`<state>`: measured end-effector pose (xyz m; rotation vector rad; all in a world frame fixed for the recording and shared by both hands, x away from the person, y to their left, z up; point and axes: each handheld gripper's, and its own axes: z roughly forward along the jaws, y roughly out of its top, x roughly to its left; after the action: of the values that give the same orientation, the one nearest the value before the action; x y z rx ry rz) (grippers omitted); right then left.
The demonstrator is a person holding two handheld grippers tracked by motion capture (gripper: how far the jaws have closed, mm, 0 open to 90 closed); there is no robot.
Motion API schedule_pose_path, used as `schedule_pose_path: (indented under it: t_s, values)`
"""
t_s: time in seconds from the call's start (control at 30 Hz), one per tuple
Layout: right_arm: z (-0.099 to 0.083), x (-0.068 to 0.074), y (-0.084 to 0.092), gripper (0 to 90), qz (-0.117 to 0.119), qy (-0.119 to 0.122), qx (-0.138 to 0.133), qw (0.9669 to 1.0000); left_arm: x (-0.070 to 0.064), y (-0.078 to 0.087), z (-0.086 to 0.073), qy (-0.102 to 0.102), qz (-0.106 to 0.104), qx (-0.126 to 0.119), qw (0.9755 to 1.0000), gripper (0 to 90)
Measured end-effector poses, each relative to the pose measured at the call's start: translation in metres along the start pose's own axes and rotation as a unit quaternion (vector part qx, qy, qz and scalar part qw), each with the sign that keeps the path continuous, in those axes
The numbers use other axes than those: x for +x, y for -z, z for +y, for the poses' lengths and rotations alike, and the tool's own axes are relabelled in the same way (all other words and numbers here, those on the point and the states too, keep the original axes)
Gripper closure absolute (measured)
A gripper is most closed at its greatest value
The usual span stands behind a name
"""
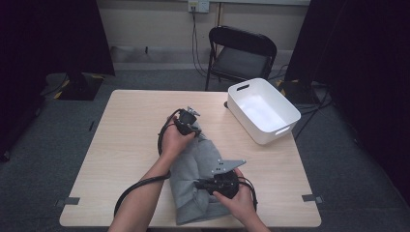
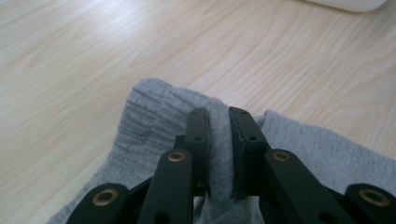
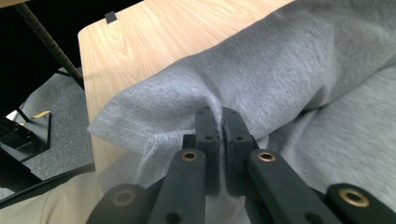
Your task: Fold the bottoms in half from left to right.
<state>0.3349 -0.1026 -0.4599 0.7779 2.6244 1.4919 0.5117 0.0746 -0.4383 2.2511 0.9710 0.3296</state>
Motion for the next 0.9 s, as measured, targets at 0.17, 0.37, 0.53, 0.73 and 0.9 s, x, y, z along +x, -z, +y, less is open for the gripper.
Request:
schedule_pose_path:
  t_s: [0.17,0.37,0.53,0.73,0.9]
  values:
    - [-0.006,-0.003,0.006,87.6,-0.005,-0.004,-0.001,1.0000,-0.006,-0.003,0.004,-0.004,-0.003,-0.001,1.0000,78.2]
    - [-0.009,-0.006,0.009,87.6,-0.007,-0.008,-0.005,0.9999,-0.012,-0.001,0.008,-0.009,-0.002,-0.015,0.9999,70.8]
    - [-0.011,-0.007,0.009,87.6,-0.010,-0.008,-0.003,0.9999,-0.011,0.006,0.002,-0.010,-0.007,-0.029,0.9995,63.8]
    - [-0.014,-0.009,0.009,87.6,-0.013,-0.011,0.000,0.9999,-0.010,0.019,-0.007,-0.007,-0.008,-0.037,0.9993,51.3]
    - [-0.015,-0.010,0.009,87.6,-0.015,-0.011,0.002,0.9998,-0.006,0.034,-0.016,-0.002,-0.004,-0.052,0.9986,48.1]
